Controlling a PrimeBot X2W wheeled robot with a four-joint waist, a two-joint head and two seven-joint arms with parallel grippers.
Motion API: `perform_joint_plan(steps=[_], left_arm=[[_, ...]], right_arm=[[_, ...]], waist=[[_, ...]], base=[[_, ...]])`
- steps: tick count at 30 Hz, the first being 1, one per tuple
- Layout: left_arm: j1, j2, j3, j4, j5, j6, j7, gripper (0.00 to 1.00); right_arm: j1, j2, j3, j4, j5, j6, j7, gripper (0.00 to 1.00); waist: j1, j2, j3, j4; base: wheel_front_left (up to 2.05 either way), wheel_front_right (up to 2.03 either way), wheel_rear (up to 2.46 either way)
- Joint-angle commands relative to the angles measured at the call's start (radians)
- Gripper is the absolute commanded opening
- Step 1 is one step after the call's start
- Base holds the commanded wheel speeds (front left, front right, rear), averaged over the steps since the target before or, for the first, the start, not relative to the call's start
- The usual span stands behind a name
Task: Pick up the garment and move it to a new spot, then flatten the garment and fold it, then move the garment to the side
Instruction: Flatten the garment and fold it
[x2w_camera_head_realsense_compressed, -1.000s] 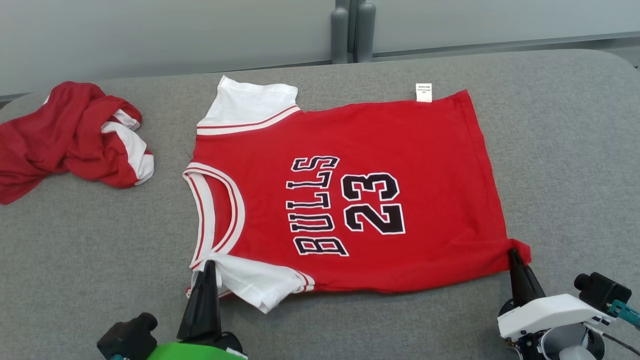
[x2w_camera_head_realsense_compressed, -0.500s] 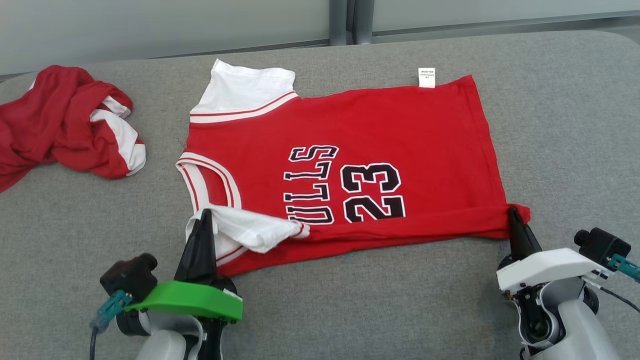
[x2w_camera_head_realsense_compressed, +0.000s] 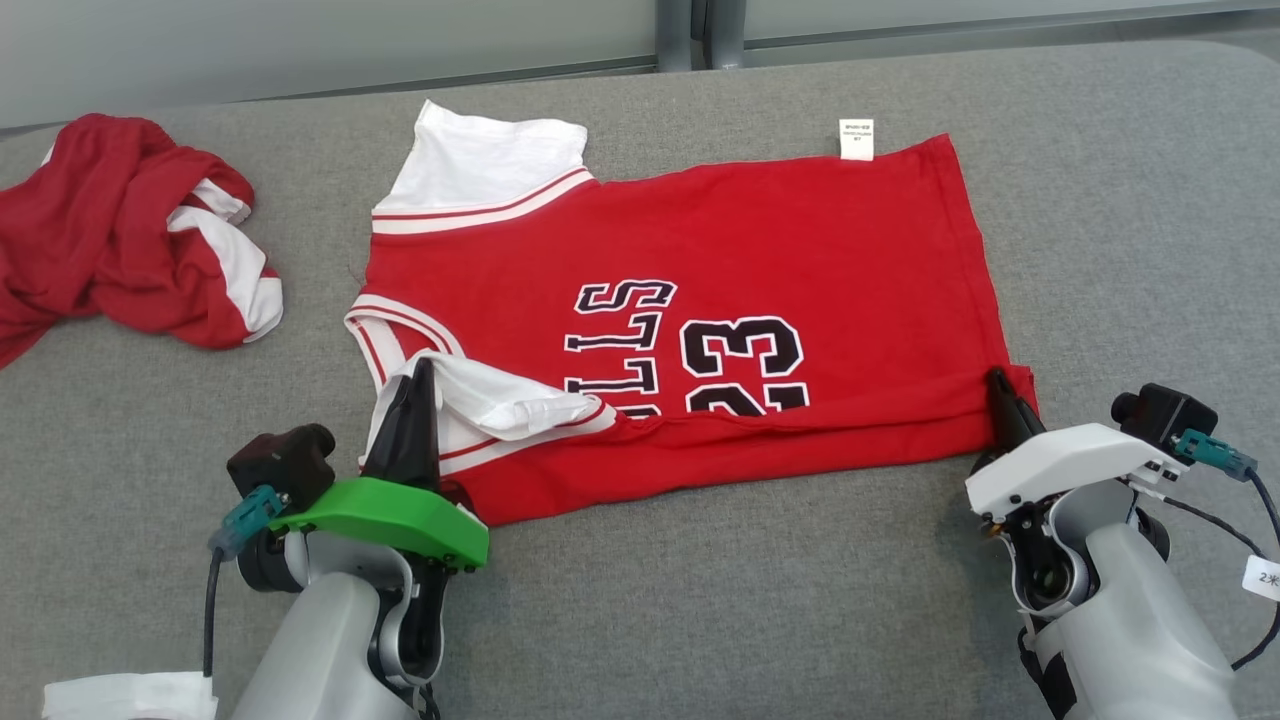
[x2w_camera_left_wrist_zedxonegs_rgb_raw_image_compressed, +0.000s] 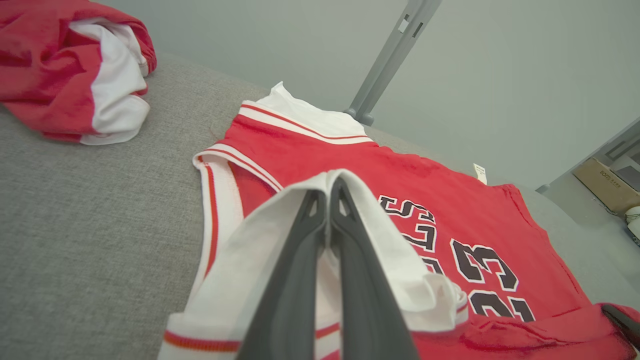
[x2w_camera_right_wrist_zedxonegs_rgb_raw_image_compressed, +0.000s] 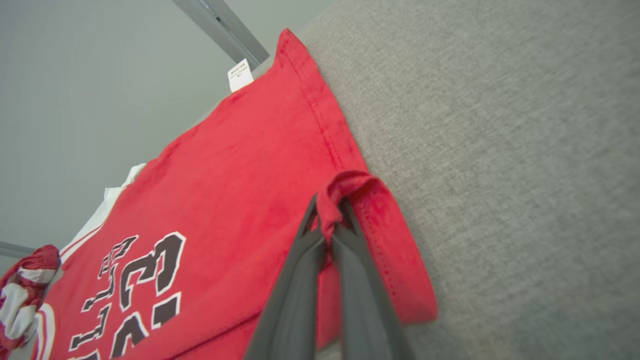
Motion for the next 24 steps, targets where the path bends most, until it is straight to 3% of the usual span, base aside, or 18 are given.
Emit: perform_joint_plan(steps=[1, 2, 4, 5, 6, 7, 8, 9, 10, 17, 24], left_arm=[[-0.029, 0.001, -0.003, 0.024, 0.015, -0.006, -0.006, 0.0], [-0.039, 0.0, -0.004, 0.039, 0.019, -0.009, -0.007, 0.0], [-0.054, -0.002, -0.005, 0.063, 0.021, -0.013, -0.011, 0.0], [-0.062, -0.004, -0.005, 0.076, 0.022, -0.015, -0.01, 0.0], [-0.069, -0.006, -0.005, 0.088, 0.023, -0.017, -0.01, 0.01], [-0.076, -0.007, -0.005, 0.1, 0.024, -0.018, -0.011, 0.24], [-0.082, -0.009, -0.005, 0.111, 0.026, -0.02, -0.013, 0.5], [-0.087, -0.011, -0.005, 0.12, 0.028, -0.022, -0.015, 0.96], [-0.092, -0.013, -0.004, 0.13, 0.03, -0.023, -0.015, 1.0], [-0.106, -0.021, 0.011, 0.136, 0.043, -0.036, -0.018, 1.0], [-0.064, -0.025, 0.059, 0.05, 0.083, -0.053, -0.018, 1.0]], right_arm=[[-0.022, -0.003, 0.004, 0.019, -0.01, 0.0, -0.009, 0.0], [-0.03, -0.003, 0.006, 0.03, -0.011, 0.0, -0.012, 0.02], [-0.045, -0.003, 0.015, 0.048, -0.008, 0.0, -0.02, 0.17], [-0.052, -0.003, 0.02, 0.056, -0.002, 0.0, -0.026, 0.17], [-0.058, -0.003, 0.024, 0.062, 0.003, 0.0, -0.031, 0.49], [-0.064, -0.003, 0.028, 0.066, 0.01, 0.0, -0.041, 1.0], [-0.068, -0.003, 0.034, 0.068, 0.012, 0.0, -0.051, 1.0], [-0.07, -0.003, 0.038, 0.073, 0.015, 0.0, -0.061, 1.0], [-0.074, -0.003, 0.042, 0.076, 0.015, 0.0, -0.073, 1.0], [-0.079, -0.003, 0.056, 0.054, 0.023, 0.0, -0.131, 1.0], [-0.042, -0.004, 0.034, -0.037, -0.018, 0.0, -0.16, 1.0]], waist=[[0.0, 0.0102, 0.002, 0.0], [0.0, 0.0102, 0.002, 0.0], [0.0, 0.0102, 0.003, 0.0], [0.0, 0.0102, 0.003, 0.0], [0.0, 0.0102, 0.002, 0.0], [0.0, 0.0102, 0.001, 0.0], [0.0, 0.0102, 0.0, 0.0], [0.0, 0.0102, 0.0, 0.0], [0.0, 0.0102, -0.001, -0.001], [0.0, 0.0102, -0.008, 0.0], [0.0, 0.0102, -0.02, 0.003]], base=[[0.0, 0.0, 0.0], [0.0, 0.0, 0.0], [0.0, 0.0, 0.0], [0.0, 0.0, 0.0], [0.0, 0.0, 0.0], [0.0, 0.0, 0.0], [0.0, 0.0, 0.0], [0.0, 0.0, 0.0], [0.0, 0.0, 0.0], [0.0, 0.0, 0.0], [0.0, 0.0, 0.0]])
